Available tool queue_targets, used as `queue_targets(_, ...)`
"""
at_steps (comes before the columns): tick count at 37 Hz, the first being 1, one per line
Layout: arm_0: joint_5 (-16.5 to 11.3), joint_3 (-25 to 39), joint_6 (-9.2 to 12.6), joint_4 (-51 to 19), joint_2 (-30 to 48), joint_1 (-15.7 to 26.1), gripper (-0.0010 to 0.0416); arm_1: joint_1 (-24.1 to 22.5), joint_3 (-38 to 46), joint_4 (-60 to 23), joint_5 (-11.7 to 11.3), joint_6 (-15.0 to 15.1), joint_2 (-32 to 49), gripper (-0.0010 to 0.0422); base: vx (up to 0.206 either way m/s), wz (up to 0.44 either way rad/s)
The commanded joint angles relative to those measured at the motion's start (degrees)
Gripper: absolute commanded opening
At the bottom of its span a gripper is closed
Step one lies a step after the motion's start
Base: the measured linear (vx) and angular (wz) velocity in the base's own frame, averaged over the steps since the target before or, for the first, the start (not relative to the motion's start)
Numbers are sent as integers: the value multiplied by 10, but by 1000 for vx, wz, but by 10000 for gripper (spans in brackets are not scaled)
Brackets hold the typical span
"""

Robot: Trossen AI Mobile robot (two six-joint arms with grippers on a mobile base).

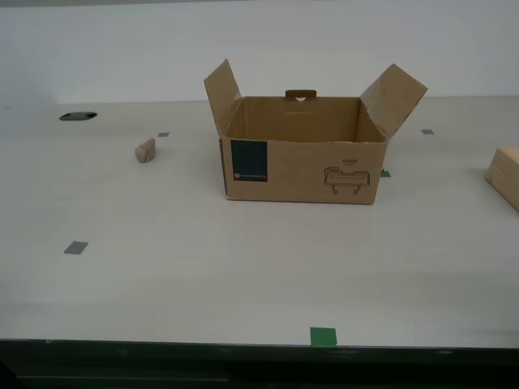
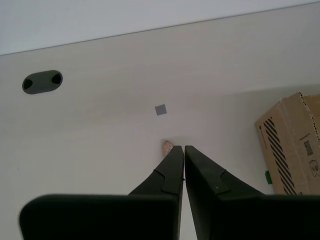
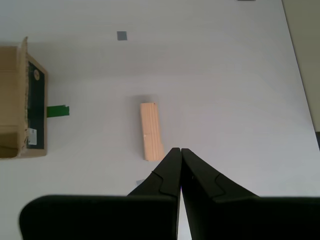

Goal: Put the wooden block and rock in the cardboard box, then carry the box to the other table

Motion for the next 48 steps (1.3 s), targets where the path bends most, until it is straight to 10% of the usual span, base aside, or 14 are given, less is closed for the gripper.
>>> queue_targets(1,3,0,-4,4,10,-20,-1,0,0,-5,0,3,0,0,0,0)
queue_targets(17,-64,1,-31,30,73,-72,-1,-1,0,-18,0,3,0,0,0,0)
queue_targets(48,-64,1,-31,64,127,-77,0,-1,0,0,0,-2,0,0,0,0)
